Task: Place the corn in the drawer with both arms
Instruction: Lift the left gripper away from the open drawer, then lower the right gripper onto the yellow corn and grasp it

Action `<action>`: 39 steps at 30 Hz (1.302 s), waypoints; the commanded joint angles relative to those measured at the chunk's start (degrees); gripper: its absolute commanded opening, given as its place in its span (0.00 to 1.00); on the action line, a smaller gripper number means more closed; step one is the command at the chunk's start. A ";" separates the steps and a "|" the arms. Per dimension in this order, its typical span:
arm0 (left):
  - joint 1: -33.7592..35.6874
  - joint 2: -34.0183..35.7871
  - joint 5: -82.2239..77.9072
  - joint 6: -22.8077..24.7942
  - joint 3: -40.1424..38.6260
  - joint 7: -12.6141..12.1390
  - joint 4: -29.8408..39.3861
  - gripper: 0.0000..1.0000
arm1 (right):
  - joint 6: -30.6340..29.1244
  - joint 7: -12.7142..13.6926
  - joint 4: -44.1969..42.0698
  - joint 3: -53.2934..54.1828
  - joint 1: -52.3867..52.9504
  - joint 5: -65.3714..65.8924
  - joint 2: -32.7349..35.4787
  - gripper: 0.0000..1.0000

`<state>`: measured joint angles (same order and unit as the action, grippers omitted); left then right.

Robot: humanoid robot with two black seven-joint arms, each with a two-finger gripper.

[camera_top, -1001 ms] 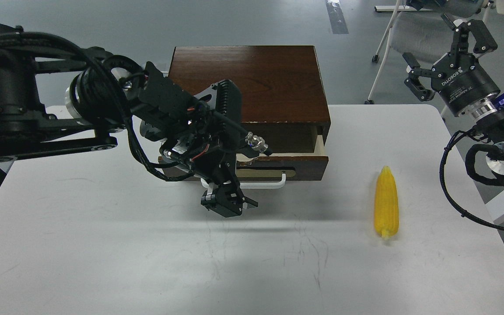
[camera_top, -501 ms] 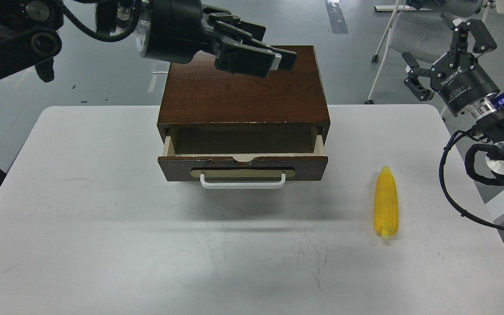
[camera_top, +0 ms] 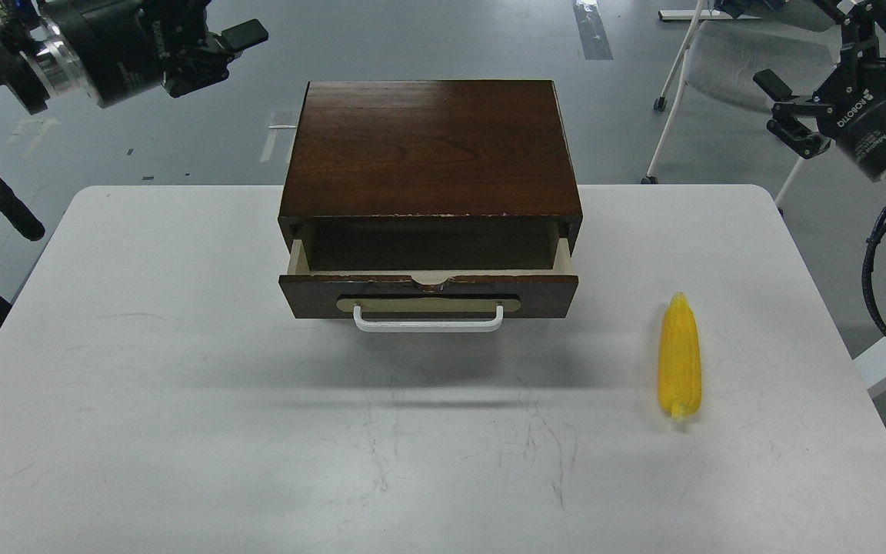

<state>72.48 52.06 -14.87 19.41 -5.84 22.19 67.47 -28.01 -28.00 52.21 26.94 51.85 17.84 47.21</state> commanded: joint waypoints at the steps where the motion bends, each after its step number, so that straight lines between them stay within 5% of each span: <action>1: -3.39 -1.70 4.23 -0.07 -0.05 3.38 -6.29 0.98 | 0.01 0.00 2.89 -3.46 2.54 6.84 4.46 1.00; 7: -10.68 -4.51 9.42 1.51 -5.22 5.41 -15.00 0.98 | 0.01 0.00 8.96 -11.36 10.35 30.97 12.54 1.00; 12: -12.27 -4.78 9.25 2.82 -8.57 5.23 -14.91 0.98 | 0.01 0.00 8.53 -25.47 23.07 45.77 9.94 1.00; 18: -12.19 -5.13 9.16 4.76 -10.15 4.88 -14.74 0.98 | 0.01 0.00 6.42 -49.92 38.30 46.05 -0.43 1.00; 24: -12.19 -4.96 9.16 5.90 -10.60 4.88 -14.21 0.98 | 0.01 0.00 6.77 -62.07 41.57 46.49 -7.65 1.00; 39: -12.10 -4.95 9.16 5.99 -11.74 4.71 -14.12 0.98 | 0.01 0.00 9.05 -71.15 40.79 46.58 -10.64 1.00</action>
<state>60.39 47.20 -5.72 25.50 -17.55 26.91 53.37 -27.99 -28.00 61.37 -43.26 93.66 64.37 37.24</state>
